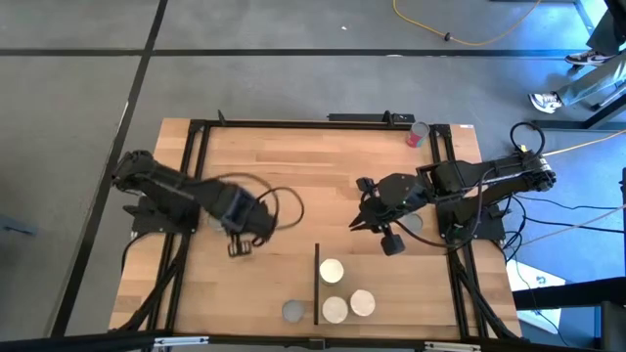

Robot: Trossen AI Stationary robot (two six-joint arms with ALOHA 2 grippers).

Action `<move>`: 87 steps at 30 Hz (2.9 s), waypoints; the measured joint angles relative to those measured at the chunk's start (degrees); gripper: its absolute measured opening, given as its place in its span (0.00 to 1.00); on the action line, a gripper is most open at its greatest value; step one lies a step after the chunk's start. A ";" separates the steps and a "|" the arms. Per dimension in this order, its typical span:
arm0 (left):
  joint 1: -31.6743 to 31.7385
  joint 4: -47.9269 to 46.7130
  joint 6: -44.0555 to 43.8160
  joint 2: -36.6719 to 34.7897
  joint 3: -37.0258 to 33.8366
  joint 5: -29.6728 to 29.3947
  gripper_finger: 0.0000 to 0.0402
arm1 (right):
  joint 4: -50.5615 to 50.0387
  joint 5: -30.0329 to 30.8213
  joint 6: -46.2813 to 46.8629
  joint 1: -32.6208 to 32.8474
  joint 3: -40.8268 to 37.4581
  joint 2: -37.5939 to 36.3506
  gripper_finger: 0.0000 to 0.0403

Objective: Pick and place cans onto a shelf
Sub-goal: Put the canned orange on the shelf

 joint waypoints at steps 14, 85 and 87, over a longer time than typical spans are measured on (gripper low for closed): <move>18.29 18.38 40.31 0.77 0.04 -4.44 0.00 | 0.46 2.93 2.65 -3.73 0.00 -0.79 0.09; 9.22 -2.05 29.00 23.28 46.36 -17.67 0.09 | 5.78 -3.06 -5.74 -12.27 0.34 0.15 0.09; 9.23 -1.94 28.15 23.25 46.36 -17.83 0.09 | 7.05 -3.73 -6.46 -12.27 0.20 0.09 0.09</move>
